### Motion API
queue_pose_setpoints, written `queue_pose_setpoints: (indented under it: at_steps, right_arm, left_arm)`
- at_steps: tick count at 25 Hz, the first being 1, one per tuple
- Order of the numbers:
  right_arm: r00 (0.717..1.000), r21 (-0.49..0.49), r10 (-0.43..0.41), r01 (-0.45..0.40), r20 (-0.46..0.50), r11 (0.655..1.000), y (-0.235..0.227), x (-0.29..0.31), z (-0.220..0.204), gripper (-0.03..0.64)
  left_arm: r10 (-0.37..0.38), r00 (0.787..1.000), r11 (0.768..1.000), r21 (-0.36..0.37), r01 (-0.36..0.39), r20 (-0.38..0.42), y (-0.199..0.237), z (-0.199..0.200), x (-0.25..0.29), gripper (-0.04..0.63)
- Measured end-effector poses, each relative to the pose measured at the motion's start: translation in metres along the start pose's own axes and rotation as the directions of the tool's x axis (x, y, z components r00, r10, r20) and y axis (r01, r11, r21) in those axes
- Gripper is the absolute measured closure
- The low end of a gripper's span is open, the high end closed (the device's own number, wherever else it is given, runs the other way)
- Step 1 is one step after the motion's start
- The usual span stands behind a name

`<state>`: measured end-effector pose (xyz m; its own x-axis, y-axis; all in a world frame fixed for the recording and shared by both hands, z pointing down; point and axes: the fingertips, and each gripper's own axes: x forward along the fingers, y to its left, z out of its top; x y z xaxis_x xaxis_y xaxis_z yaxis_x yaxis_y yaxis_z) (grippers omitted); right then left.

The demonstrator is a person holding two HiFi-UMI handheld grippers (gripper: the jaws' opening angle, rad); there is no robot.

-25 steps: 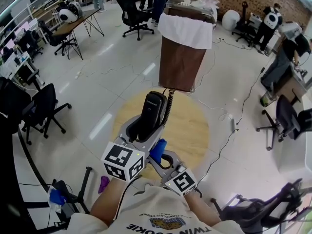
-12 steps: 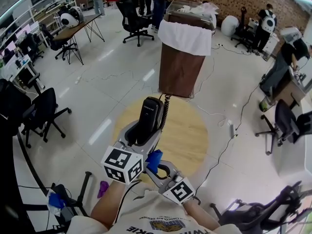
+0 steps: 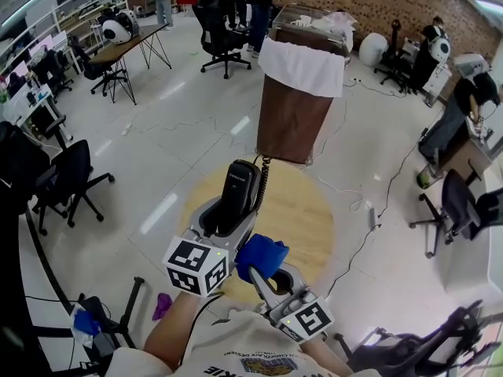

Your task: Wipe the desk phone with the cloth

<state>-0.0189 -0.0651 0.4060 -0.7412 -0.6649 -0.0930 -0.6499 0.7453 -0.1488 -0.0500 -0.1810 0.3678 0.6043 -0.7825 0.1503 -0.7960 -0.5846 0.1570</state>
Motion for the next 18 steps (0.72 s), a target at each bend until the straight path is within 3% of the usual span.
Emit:
queue_pose_setpoints:
  at_steps: [4,12,18]
  right_arm:
    - [0.998,0.013,-0.013,0.012,0.067,1.000,-0.004,0.000,0.028,0.555]
    - [0.996,0.047,-0.019,0.015,0.088,0.999,-0.008,0.001,0.036,0.555]
    - [0.993,0.018,-0.044,0.042,0.112,0.999,-0.026,0.002,0.057,0.555]
  left_arm:
    - [-0.007,1.000,1.000,0.000,0.007,-0.001,-0.002,0.000,0.000,0.341]
    - [-0.019,1.000,1.000,0.003,0.019,-0.009,-0.008,-0.004,-0.003,0.341]
    - [-0.033,0.999,0.999,0.001,0.033,-0.025,-0.015,-0.012,-0.006,0.341]
